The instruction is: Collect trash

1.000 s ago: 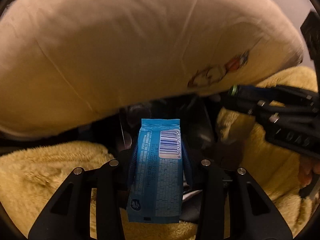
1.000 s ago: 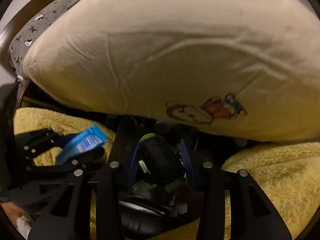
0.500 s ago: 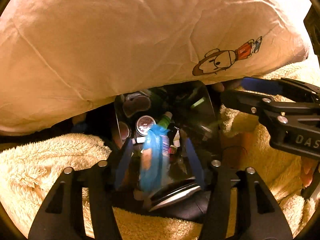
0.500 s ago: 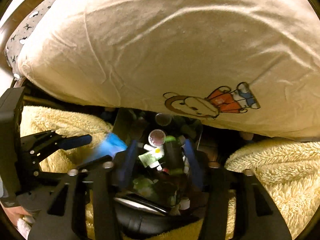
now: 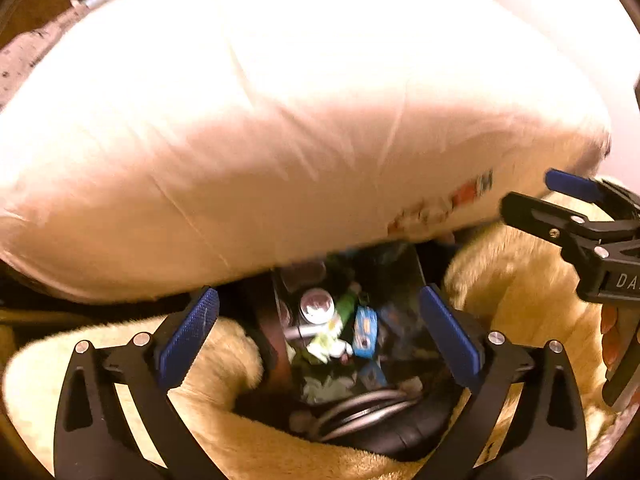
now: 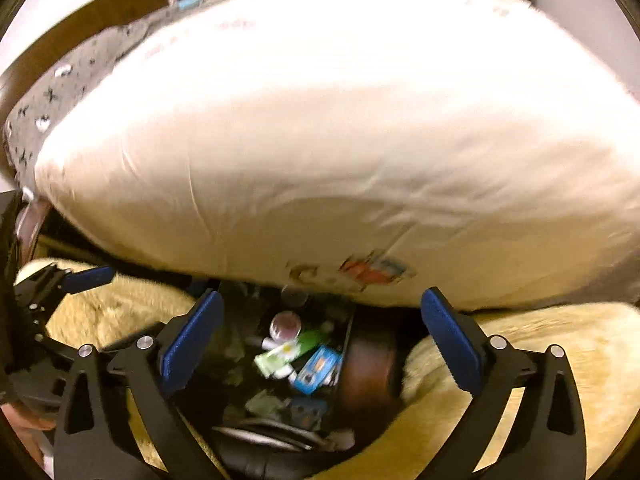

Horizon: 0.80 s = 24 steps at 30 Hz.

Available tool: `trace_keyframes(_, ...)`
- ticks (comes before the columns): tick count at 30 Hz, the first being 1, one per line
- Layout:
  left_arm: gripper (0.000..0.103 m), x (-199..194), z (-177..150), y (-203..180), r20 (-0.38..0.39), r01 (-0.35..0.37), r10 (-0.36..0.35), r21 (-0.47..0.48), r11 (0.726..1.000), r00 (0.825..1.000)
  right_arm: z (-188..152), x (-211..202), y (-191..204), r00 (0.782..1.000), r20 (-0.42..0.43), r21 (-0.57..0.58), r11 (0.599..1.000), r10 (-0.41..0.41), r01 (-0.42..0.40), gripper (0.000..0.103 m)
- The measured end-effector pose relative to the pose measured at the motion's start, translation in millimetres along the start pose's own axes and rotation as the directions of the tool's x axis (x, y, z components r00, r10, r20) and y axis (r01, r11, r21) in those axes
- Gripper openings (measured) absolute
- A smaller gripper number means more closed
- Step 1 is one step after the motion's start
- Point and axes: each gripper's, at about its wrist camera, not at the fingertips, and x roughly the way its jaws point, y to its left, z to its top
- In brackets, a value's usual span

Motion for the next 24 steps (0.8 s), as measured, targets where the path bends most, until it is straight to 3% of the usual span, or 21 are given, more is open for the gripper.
trace_keyframes(4,0.095,-37,16,2,0.123,-0.01,0.013,-0.029,1.0,0.992,14,-38,-7,0.992,0.127,0.029,0.999,-0.024,0.021,0.1)
trace_keyframes(6,0.095,-58,23,0,0.193,-0.023,0.029,-0.032,0.999,0.981,21,-63,-5,0.974,0.219,0.042,0.998,-0.054,0.046,0.1)
trace_keyframes(13,0.095,-131,40,-17,0.42,-0.112,0.108,-0.015,0.994,0.901,34,-119,10,0.907,0.409,0.022,0.994,-0.103,0.104,0.1)
trace_keyframes(17,0.095,-158,48,-21,0.489,-0.122,0.125,-0.038,0.992,0.863,38,-144,13,0.876,0.47,0.019,0.993,-0.109,0.113,0.1)
trace_keyframes(22,0.095,-183,55,-24,0.555,-0.143,0.155,-0.065,0.988,0.817,44,-170,22,0.808,0.567,0.028,0.984,-0.159,0.173,0.1)
trace_keyframes(24,0.095,-188,55,-25,0.572,-0.141,0.158,-0.075,0.987,0.805,45,-176,21,0.807,0.571,0.038,0.987,-0.152,0.159,0.1)
